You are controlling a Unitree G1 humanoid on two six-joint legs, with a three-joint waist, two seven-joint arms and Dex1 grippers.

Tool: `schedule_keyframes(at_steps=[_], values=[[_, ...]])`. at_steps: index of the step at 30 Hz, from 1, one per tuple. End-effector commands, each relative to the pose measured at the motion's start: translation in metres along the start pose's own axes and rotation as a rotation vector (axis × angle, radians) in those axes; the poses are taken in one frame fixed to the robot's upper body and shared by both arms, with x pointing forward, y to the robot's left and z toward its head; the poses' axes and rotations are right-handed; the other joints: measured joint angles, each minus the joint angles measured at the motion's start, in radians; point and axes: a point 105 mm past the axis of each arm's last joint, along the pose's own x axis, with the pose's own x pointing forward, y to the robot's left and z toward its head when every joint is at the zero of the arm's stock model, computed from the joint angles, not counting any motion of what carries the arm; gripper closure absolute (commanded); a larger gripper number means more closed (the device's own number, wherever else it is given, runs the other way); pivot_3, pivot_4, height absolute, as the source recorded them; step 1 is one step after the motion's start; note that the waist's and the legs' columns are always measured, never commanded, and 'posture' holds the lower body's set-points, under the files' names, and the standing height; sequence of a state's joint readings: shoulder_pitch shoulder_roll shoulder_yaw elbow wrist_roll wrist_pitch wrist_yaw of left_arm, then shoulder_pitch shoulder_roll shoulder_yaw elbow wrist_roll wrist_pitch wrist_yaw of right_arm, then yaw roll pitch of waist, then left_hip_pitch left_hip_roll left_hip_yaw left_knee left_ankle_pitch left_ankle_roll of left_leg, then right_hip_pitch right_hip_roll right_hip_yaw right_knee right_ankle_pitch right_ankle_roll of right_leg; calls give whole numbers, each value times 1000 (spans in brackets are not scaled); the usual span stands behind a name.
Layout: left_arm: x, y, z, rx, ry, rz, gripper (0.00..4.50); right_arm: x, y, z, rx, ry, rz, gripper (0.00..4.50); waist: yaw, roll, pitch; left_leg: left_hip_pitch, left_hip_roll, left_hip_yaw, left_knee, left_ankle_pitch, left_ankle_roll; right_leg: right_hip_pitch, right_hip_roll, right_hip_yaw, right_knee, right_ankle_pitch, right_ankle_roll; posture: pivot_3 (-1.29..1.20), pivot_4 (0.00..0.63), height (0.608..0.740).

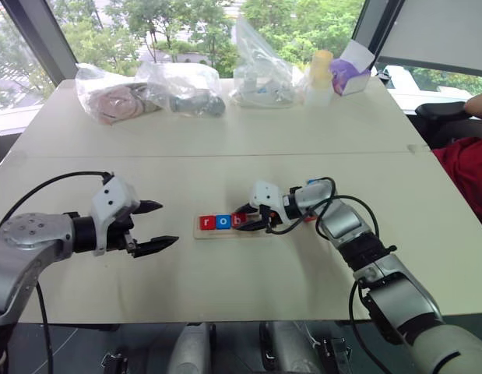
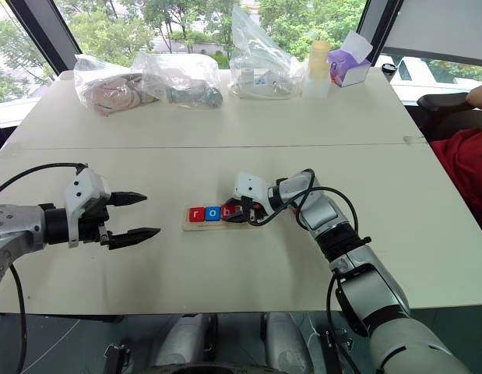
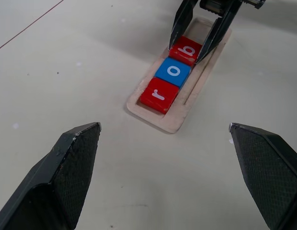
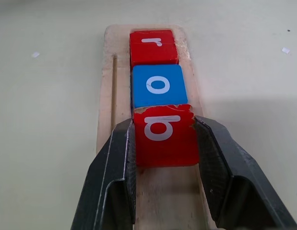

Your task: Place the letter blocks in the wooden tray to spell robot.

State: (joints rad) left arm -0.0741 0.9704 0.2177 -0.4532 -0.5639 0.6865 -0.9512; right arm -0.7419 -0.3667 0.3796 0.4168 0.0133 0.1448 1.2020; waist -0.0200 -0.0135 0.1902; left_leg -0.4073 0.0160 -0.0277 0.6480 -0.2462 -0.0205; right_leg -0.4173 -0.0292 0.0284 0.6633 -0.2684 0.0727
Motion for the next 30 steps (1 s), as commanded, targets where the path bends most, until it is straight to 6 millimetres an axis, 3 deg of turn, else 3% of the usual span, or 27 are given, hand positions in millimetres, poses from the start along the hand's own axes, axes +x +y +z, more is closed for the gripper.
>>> schedule_keyframes(at_steps=[1, 3, 4, 10, 23, 26, 30], values=[[-1, 1, 5, 36, -12, 12, 0, 2, 0, 7, -15, -22, 1, 1304, 0, 0, 0, 0, 0, 0, 0, 0, 0, 0, 0, 0, 0, 0, 0, 0, 150, 740], [-2, 1, 4, 36, -10, 15, 0, 1, 0, 8, -23, -22, -5, 186, 0, 0, 0, 0, 0, 0, 0, 0, 0, 0, 0, 0, 0, 0, 0, 0, 150, 740], [-2, 1, 4, 35, -9, 17, 0, 0, -1, 8, -30, -24, -12, 84, 0, 0, 0, 0, 0, 0, 0, 0, 0, 0, 0, 0, 0, 0, 0, 0, 150, 740], [0, 2, 3, 35, -12, 21, 0, -9, 1, 16, -6, -66, -48, 84, 0, 0, 0, 0, 0, 0, 0, 0, 0, 0, 0, 0, 0, 0, 0, 0, 150, 740], [5, 5, 4, 47, -18, 14, 0, 1, 22, 12, 44, -77, -12, 84, 0, 0, 0, 0, 0, 0, 0, 0, 0, 0, 0, 0, 0, 0, 0, 0, 150, 740], [5, 5, 6, 51, -24, 11, 0, -11, 2, 22, 38, -118, -135, 84, 0, 0, 0, 0, 0, 0, 0, 0, 0, 0, 0, 0, 0, 0, 0, 0, 150, 740], [12, -2, 16, 64, -62, -28, 0, -43, -26, 36, 48, -171, -353, 84, 3, 0, 0, 0, 0, 0, 0, 0, 0, 0, 0, 0, 0, 0, 0, 0, 150, 740]])
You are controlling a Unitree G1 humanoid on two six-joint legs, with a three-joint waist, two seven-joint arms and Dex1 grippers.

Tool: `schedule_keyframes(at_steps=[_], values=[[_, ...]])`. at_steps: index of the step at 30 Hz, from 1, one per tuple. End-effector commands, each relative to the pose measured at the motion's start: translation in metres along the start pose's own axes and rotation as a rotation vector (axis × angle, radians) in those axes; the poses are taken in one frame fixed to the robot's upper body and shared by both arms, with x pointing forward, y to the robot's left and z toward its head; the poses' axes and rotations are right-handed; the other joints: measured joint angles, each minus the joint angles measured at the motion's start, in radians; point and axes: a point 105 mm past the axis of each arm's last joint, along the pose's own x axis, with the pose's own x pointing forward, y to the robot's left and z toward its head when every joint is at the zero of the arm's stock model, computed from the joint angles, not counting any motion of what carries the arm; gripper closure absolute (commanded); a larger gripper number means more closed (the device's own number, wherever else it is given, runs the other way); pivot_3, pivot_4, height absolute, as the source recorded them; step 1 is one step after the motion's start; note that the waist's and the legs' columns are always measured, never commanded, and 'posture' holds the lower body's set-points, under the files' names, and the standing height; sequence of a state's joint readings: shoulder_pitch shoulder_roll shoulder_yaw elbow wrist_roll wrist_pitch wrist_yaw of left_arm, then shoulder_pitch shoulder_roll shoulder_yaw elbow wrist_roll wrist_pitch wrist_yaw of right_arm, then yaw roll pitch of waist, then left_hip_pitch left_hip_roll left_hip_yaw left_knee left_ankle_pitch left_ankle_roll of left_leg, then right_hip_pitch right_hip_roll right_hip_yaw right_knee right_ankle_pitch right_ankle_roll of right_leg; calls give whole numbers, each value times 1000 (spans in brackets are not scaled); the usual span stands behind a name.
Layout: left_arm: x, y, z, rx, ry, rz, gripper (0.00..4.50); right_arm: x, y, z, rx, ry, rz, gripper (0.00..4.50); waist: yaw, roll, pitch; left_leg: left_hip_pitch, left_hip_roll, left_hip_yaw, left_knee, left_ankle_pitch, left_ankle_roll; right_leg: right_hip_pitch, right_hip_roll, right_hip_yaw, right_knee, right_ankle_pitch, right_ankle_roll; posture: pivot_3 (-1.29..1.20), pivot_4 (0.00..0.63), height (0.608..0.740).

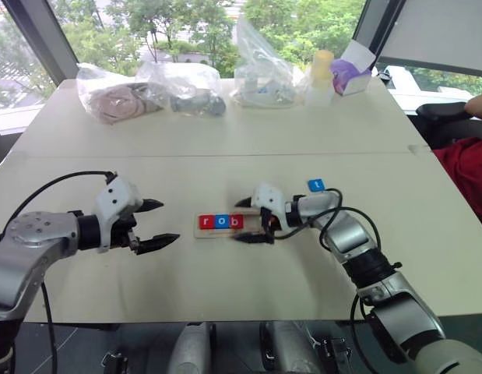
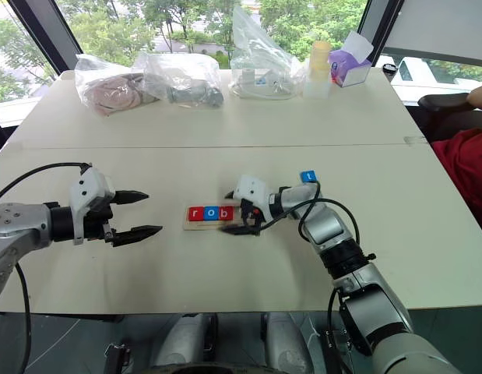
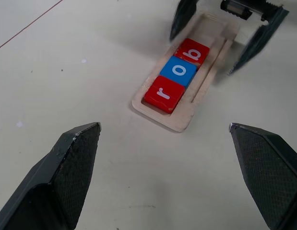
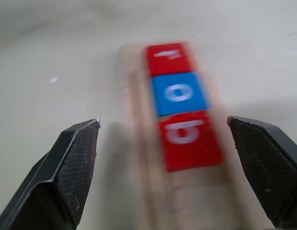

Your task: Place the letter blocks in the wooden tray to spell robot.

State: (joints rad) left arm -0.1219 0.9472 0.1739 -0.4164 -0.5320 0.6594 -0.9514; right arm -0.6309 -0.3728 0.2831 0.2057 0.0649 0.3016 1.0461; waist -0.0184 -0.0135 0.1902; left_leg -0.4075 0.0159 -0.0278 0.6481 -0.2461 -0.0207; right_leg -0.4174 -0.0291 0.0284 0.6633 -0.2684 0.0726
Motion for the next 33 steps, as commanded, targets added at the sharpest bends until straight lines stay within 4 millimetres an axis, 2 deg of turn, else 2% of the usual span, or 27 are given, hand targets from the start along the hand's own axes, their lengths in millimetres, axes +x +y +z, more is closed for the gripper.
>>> schedule_keyframes(at_steps=[1, 3, 5, 8, 11, 16, 18, 22, 28, 31, 33], values=[[9, -12, 18, 47, -67, -57, 0, -32, -31, 35, -23, -107, -231, 84, 3, 0, 0, 0, 0, 0, 0, 0, 0, 0, 0, 0, 0, 0, 0, 0, 150, 740], [18, -22, 26, 45, -105, -110, 0, -54, -40, 35, 33, -110, -383, 84, 8, 0, 0, -1, 0, 0, 0, 0, 0, 0, -1, 0, 0, 0, 0, 0, 150, 740], [25, -29, 31, 41, -133, -147, 0, -70, -40, 28, 104, -102, -502, 84, 9, -1, -1, -1, -1, -1, 0, 0, 0, 0, -1, 0, 0, 0, 0, 0, 150, 740], [41, -36, 37, 36, -172, -203, 0, -91, -31, 10, 257, -78, -713, 84, 9, -1, -1, -1, -1, -2, -1, 0, 0, 1, -1, -1, -1, 0, 0, 0, 150, 740], [56, -39, 42, 39, -198, -246, 0, -109, -20, -18, 336, 46, -899, 84, -1, 0, -1, -1, -1, -1, -1, 0, 0, 0, 0, 0, 0, 0, 0, 0, 150, 740], [73, -34, 49, 50, -223, -281, 0, -107, 0, -34, 391, 101, -917, 84, -6, 0, -1, 1, -1, 1, 0, 1, -1, 1, 4, 2, 0, 0, -2, 0, 150, 740], [80, -36, 46, 65, -208, -311, 0, -103, 7, -38, 450, 114, -928, 84, -4, 0, -1, 1, -1, 2, 0, 1, -1, 1, 4, 2, 0, 0, -2, 0, 150, 740], [94, -41, 43, 100, -201, -340, 0, -90, 22, -43, 493, 148, -894, 84, -1, 0, -1, 0, -1, 2, -1, 1, -1, 0, 4, 2, 0, 0, -1, 0, 150, 740], [102, -42, 45, 121, -206, -341, 0, -85, 15, -55, 552, 184, -962, 84, -1, 0, -1, 0, -1, 1, 0, 1, -1, 0, 4, 2, 0, 0, -1, 0, 150, 740], [99, -41, 46, 125, -205, -324, 0, -87, 9, -57, 549, 191, -992, 929, -2, -1, -1, 0, -1, 1, 0, 1, -1, 0, 4, 2, 0, 0, -1, 0, 150, 740], [96, -40, 47, 124, -204, -311, 0, -87, 8, -58, 549, 202, -992, 1982, -1, -1, -1, 0, -1, 1, 0, 1, -1, 0, 4, 2, 0, 0, -1, 0, 150, 740]])
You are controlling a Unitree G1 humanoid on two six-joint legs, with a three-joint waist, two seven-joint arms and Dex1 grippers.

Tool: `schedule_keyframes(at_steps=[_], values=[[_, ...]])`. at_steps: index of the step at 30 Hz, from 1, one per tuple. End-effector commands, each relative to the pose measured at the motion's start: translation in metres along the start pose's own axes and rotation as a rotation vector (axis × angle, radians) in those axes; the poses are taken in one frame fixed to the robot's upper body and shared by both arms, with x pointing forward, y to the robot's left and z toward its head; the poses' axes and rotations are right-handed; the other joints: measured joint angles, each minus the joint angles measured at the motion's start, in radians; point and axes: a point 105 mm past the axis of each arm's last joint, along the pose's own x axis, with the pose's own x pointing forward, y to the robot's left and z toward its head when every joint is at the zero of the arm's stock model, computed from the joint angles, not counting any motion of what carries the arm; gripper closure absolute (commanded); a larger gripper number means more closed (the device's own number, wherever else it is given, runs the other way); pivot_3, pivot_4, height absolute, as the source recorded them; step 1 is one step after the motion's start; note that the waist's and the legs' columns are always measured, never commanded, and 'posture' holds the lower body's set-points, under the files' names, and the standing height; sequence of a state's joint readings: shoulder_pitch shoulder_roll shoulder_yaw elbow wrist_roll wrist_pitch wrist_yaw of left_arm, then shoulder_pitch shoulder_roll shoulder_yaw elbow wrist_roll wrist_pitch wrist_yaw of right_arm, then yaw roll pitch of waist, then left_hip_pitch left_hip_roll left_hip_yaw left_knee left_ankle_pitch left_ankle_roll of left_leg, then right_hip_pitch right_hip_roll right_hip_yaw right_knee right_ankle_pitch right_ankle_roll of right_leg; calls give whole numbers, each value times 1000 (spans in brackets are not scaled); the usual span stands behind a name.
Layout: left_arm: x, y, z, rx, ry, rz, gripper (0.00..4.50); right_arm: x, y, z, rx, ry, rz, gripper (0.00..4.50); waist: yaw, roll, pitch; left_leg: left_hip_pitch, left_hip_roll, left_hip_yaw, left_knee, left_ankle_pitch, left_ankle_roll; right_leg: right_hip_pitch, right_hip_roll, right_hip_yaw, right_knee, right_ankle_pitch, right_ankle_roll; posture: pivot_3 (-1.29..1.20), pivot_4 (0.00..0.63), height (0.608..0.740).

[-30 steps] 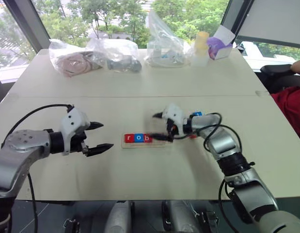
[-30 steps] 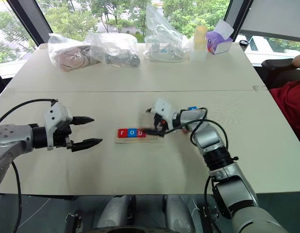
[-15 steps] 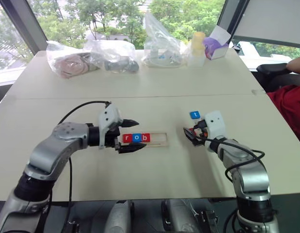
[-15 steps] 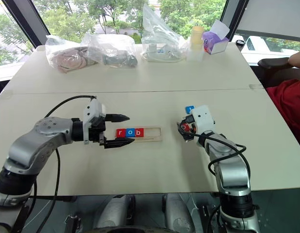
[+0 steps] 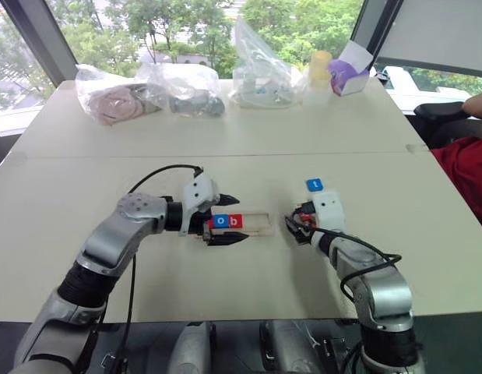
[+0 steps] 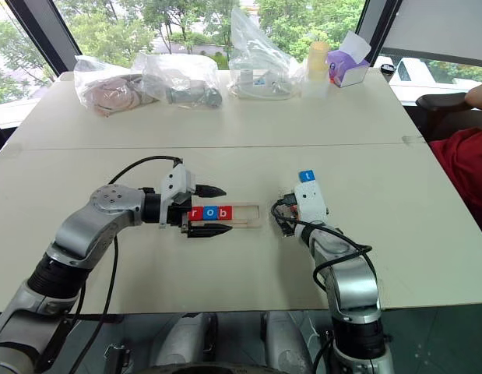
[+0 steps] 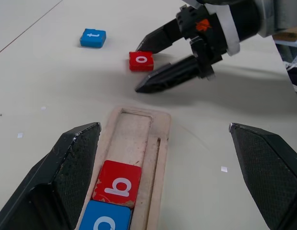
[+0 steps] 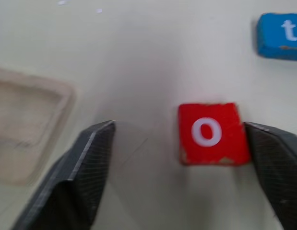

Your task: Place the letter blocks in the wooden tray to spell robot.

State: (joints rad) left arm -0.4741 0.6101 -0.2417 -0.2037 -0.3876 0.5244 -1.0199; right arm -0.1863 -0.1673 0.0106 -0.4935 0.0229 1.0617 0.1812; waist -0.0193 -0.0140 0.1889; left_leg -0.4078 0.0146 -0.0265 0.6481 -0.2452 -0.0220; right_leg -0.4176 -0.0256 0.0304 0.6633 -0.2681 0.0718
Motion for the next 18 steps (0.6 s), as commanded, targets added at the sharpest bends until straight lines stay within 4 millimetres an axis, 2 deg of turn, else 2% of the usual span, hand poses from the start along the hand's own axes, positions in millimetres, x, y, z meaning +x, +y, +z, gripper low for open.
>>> schedule_keyframes(at_steps=[1, 2, 3, 5, 8, 10, 13, 18], values=[[-7, 1, 10, 37, -10, 27, 0, 1, -7, 1, -2, 0, -40, 2550, 0, 0, 0, 0, 0, 0, 0, 0, 0, 0, 0, 0, 0, 0, 0, 0, 150, 740], [-7, 2, 10, 37, -9, 30, 0, 1, -8, 0, -2, 7, -43, 3073, 0, 0, 0, 0, 0, 0, 0, 0, 0, 0, 0, 0, 0, 0, 0, 0, 150, 740], [-7, 2, 10, 37, -9, 34, 0, 2, -8, -1, -1, 15, -45, 3314, 1, 0, 0, 0, 0, 0, 0, 0, 0, 0, 0, 0, 0, 0, 0, 0, 150, 740], [-7, 2, 12, 38, -11, 35, 0, 3, -7, 0, 1, 15, -43, 3302, 1, 0, 0, 0, 0, 0, 0, 0, 0, 0, 0, 0, 0, 0, 0, 0, 150, 740], [-4, -5, 20, 47, -35, 9, 0, -1, -19, 9, 11, -9, -130, 3302, 1, 0, 0, 0, 0, 0, 0, 0, 0, 0, 0, 0, 0, 0, 0, 0, 150, 740], [-2, -12, 27, 48, -48, -29, 0, -8, -31, 16, 85, -34, -221, 3302, 2, 0, 0, 0, 0, 0, 0, 0, 0, 0, 0, 0, 0, 0, 0, 0, 150, 740], [0, -19, 29, 78, -26, -71, 0, -21, -40, 15, 208, -27, -320, 3302, 3, 0, 0, -1, 0, -1, 0, 0, 0, 0, 0, 0, 0, 0, 0, 0, 150, 740], [1, -16, 30, 92, -29, -83, 0, -27, -39, 13, 292, 1, -362, 3302, -2, 0, 0, 0, 0, -2, -1, 0, 0, -1, 0, 0, 0, 0, 0, 0, 150, 740]])
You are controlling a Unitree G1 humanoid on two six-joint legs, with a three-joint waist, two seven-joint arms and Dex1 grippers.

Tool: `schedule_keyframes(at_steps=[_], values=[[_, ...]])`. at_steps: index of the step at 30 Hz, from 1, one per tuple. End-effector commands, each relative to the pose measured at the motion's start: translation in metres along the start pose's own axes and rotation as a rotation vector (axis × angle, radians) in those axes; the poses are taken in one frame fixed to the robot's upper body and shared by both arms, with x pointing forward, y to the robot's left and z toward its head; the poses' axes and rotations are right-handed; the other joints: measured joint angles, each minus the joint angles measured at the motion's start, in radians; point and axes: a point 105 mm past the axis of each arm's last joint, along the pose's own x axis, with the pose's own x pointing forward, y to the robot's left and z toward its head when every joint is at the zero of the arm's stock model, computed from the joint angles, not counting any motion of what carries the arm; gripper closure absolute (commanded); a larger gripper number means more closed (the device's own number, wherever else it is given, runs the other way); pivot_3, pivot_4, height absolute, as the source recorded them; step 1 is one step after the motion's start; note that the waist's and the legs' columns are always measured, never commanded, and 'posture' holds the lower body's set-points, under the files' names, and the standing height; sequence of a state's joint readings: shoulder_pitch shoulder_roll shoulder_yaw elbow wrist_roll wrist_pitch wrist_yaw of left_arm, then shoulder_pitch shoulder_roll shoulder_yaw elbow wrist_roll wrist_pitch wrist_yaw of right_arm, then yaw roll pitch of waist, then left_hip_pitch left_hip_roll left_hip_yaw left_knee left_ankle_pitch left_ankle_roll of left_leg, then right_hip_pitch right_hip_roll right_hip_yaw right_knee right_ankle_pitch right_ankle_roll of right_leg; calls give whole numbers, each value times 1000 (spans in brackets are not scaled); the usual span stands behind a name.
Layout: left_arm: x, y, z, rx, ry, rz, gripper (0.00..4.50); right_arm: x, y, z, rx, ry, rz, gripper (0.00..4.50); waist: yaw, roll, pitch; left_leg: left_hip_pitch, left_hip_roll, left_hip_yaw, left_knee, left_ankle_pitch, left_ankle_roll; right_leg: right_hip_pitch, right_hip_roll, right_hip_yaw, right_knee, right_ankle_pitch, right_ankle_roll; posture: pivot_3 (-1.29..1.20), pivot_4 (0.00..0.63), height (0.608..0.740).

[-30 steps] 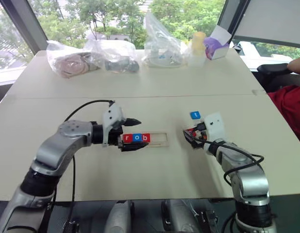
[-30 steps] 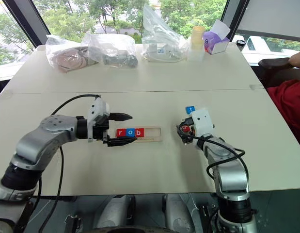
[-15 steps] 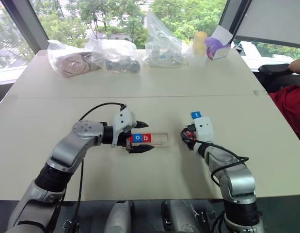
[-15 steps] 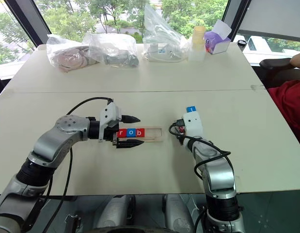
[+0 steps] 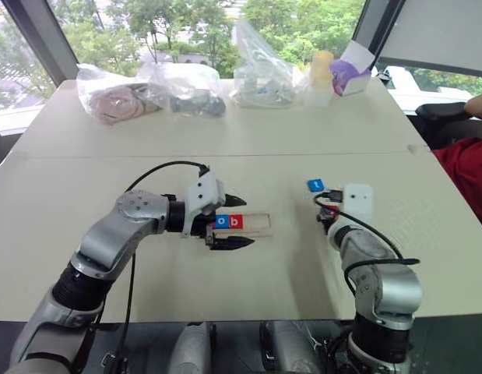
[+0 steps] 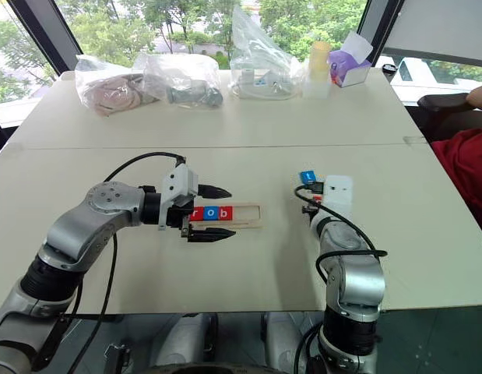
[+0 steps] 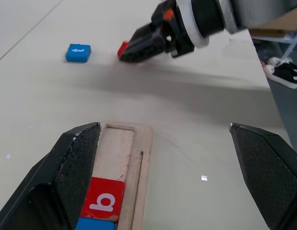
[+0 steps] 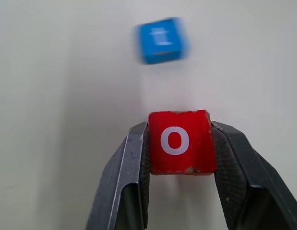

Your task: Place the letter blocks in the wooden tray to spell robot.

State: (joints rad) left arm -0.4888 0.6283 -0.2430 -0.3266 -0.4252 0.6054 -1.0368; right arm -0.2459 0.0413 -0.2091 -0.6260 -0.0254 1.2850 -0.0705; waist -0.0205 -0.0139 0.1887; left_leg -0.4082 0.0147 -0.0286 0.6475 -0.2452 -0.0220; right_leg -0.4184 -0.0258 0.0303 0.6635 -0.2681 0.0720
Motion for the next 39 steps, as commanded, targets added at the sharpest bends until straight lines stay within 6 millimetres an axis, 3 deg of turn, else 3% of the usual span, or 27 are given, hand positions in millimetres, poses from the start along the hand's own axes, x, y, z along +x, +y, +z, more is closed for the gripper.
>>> schedule_keyframes(at_steps=[1, 5, 6, 10, 15, 18, 19, 22, 25, 33, 39], values=[[2, 3, 10, 50, -23, -10, 0, -6, 4, 10, 12, -38, -17, 3302, 0, 0, 0, 0, 0, 0, 0, 0, 0, 0, 0, 0, 0, 0, 0, 0, 150, 740], [6, 7, 7, 55, -22, -15, 0, -1, 15, 4, 6, -16, 21, 3302, -2, 0, 0, 0, 0, 1, 0, 0, 0, 0, 0, 0, 0, 0, 0, 0, 150, 740], [7, 7, 6, 56, -22, -15, 0, 0, 17, 3, 1, -9, 29, 2251, -2, 0, 0, 0, 0, 1, 0, 0, 0, 0, 0, 0, 0, 0, 0, 0, 150, 740], [3, 10, 4, 46, -20, -7, 0, -1, 21, 10, -49, -12, 80, 355, -1, 0, 0, 0, 0, 1, -1, 0, 0, -1, 0, 0, 0, 0, 0, 0, 150, 740], [-23, 24, 1, 14, 7, 60, 0, -2, 3, 44, -186, -111, 141, 355, -1, 0, 0, 0, 0, 1, 0, 0, 0, -1, 0, 0, 0, 0, 0, 0, 150, 740], [-37, 26, 4, 0, 6, 59, 0, -1, 0, 63, -284, -189, 320, 355, 0, 0, 0, 0, -1, 2, 0, 0, 0, -1, 0, 0, -1, 0, 0, 0, 150, 740], [-44, 22, 8, -6, 6, 36, 0, -5, 0, 66, -378, -225, 461, 355, 0, 0, 1, 0, -1, 2, -1, 0, 0, -1, 0, 0, -1, 0, 0, 0, 150, 740], [-58, 11, 15, -19, 24, -35, 0, -24, -1, 51, -570, -208, 838, 355, 1, -1, 2, -1, -1, 3, -2, -1, 1, 2, 0, -2, -5, -1, 2, 0, 150, 740], [-66, 3, 15, 6, 83, -72, 0, -22, -10, 42, -635, -165, 978, 355, -4, -1, 2, 1, 0, 2, -2, -2, 4, 5, 1, -3, -8, -1, 2, 0, 150, 740], [-71, -1, 28, 44, 89, -40, 0, 16, -39, 23, -948, -74, 1054, 355, -1, -1, 3, 2, 0, 4, 1, -2, 4, 7, -1, -2, -8, -1, 1, 0, 150, 740], [-74, -4, 27, 22, 103, -8, 0, 39, -44, 23, -1004, -50, 1049, 355, 0, -1, 3, 2, 0, 3, 1, -2, 4, 7, -1, -2, -8, -1, 2, 0, 150, 740]])
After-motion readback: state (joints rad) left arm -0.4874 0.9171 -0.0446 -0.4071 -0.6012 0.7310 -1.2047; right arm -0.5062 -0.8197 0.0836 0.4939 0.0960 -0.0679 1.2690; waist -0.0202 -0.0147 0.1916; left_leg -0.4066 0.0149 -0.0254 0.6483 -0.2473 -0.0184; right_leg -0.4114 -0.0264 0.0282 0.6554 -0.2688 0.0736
